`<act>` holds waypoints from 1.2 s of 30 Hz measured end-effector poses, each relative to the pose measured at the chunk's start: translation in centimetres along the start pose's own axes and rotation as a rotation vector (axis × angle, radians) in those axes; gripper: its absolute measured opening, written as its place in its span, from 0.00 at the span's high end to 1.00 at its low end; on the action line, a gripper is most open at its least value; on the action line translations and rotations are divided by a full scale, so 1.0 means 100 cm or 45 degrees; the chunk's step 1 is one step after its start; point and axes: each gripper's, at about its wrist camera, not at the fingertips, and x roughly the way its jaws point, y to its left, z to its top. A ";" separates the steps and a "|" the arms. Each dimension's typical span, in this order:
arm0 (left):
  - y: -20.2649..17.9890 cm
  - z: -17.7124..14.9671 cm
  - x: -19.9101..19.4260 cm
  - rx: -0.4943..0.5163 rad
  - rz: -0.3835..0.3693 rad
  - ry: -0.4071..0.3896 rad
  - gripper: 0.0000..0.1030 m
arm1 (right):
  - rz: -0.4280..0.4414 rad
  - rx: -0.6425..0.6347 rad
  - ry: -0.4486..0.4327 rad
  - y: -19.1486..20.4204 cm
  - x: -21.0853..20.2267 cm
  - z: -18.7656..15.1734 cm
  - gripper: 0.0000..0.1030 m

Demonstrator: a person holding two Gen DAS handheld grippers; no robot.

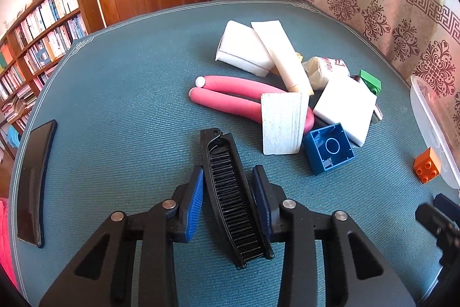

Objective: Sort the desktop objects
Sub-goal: 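Grasp the black comb with the left tool while the right tool approaches the orange brick, then close the right tool on the orange toy brick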

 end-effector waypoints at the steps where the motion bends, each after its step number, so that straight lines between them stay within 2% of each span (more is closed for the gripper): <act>1: 0.001 0.000 0.000 0.000 -0.001 -0.002 0.64 | -0.003 0.012 -0.001 0.001 0.003 0.004 0.15; 9: 0.002 -0.004 -0.001 0.006 -0.007 -0.017 0.64 | -0.050 0.078 -0.040 0.007 0.019 0.022 0.21; 14: 0.003 -0.004 -0.001 0.006 -0.013 -0.020 0.64 | -0.088 0.094 -0.068 0.006 0.018 0.020 0.29; 17: 0.004 -0.005 -0.001 0.004 -0.016 -0.020 0.64 | -0.109 0.086 -0.077 0.007 0.019 0.019 0.38; 19: 0.004 -0.005 -0.001 0.001 -0.019 -0.018 0.64 | -0.118 0.072 -0.083 0.010 0.025 0.022 0.51; 21: 0.003 -0.005 -0.001 0.001 -0.020 -0.018 0.64 | -0.111 0.061 -0.086 0.010 0.023 0.020 0.60; 30: 0.000 -0.004 -0.003 -0.020 -0.025 -0.008 0.64 | -0.036 0.011 -0.094 0.018 0.013 0.008 0.61; 33: 0.000 -0.004 -0.003 -0.033 -0.037 0.003 0.70 | -0.008 0.003 -0.097 0.021 0.010 0.006 0.61; 36: 0.002 -0.003 -0.005 -0.045 -0.060 0.010 0.70 | 0.022 -0.008 -0.099 0.021 0.007 0.006 0.61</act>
